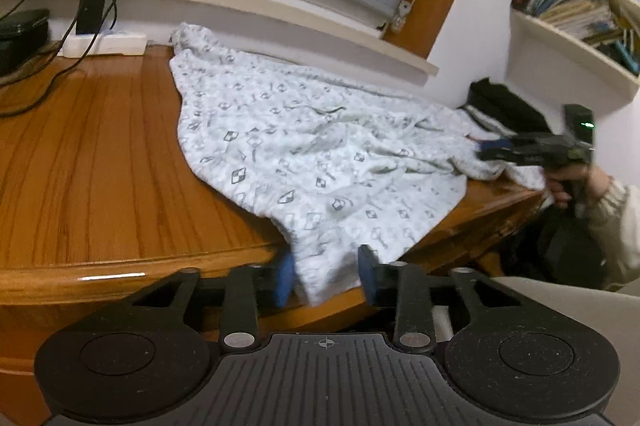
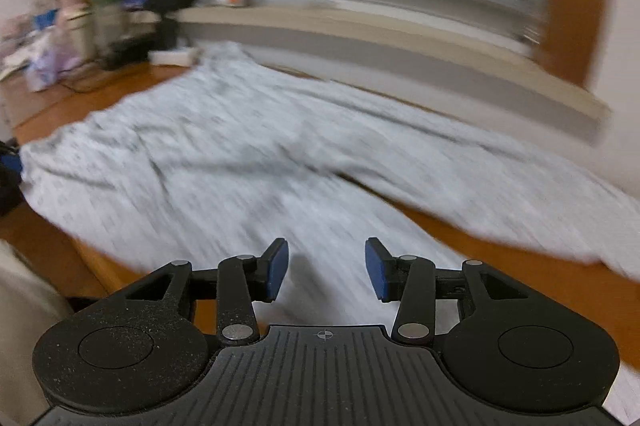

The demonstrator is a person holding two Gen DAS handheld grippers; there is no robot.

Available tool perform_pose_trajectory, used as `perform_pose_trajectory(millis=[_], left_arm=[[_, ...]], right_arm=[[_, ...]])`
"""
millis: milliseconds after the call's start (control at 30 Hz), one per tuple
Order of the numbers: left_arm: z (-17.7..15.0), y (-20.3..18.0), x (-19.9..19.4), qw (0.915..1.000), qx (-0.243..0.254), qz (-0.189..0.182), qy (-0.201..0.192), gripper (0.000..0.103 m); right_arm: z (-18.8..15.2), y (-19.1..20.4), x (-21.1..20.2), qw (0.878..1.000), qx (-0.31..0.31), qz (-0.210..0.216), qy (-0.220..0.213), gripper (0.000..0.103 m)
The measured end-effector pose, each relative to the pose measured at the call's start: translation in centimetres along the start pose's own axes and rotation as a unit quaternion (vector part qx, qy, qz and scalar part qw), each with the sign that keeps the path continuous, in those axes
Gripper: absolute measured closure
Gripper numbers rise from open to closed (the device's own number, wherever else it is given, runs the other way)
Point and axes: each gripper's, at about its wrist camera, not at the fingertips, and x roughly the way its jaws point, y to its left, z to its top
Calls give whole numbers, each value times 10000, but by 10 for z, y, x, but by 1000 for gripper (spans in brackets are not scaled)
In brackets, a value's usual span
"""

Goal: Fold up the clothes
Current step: 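Open both grippers and release the garment flat on the desk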

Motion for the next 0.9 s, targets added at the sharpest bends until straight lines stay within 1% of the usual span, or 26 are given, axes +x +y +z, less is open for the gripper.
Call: perform_pose_trajectory(millis=[33,67,100,167,267,333,367,433,500,633,700,767,833,900], left_arm=[[1,-1,1,10000,9,72,39,86],[3,-2,0,9999,72,129,24,91],[5,-3,-2,9997,134,185,6,93],[16,-3,-17,9992,231,303,-145,94],[44,2,-61,9941,495,772,-574,94],[54,6,-73,9939,645,751,-482,91],[58,7,-77,9940,707,732,-400,88],[60,5,-74,9913,854,967,-245,86],[60,5,-71,9901,885,1073,-163,76],[60,9,-67,9911,761,1083,-154,71],[60,9,-63,9914,751,1064,-156,65],[63,9,-56,9918,748,1019,-160,64],[66,7,-43,9929,782,884,-136,64],[72,3,-25,9937,857,716,-92,58]], right_arm=[[-9,-7,-9,9999,111,-73,37,59],[-18,-13,-17,9997,182,-148,68,58],[-27,-18,-23,9995,215,-224,93,58],[-41,-25,-33,9987,264,-397,156,57],[-53,-39,-40,9971,397,-624,173,57],[-59,-48,-42,9959,493,-735,168,57],[-61,-52,-42,9957,538,-741,157,57],[-64,-56,-42,9955,550,-759,171,57],[-65,-58,-43,9954,563,-754,154,56],[-67,-61,-49,9952,565,-789,130,54],[-68,-62,-51,9951,562,-809,118,52],[-68,-64,-54,9948,582,-828,94,50],[-68,-67,-58,9944,588,-877,67,50],[-69,-71,-61,9940,604,-916,44,49]])
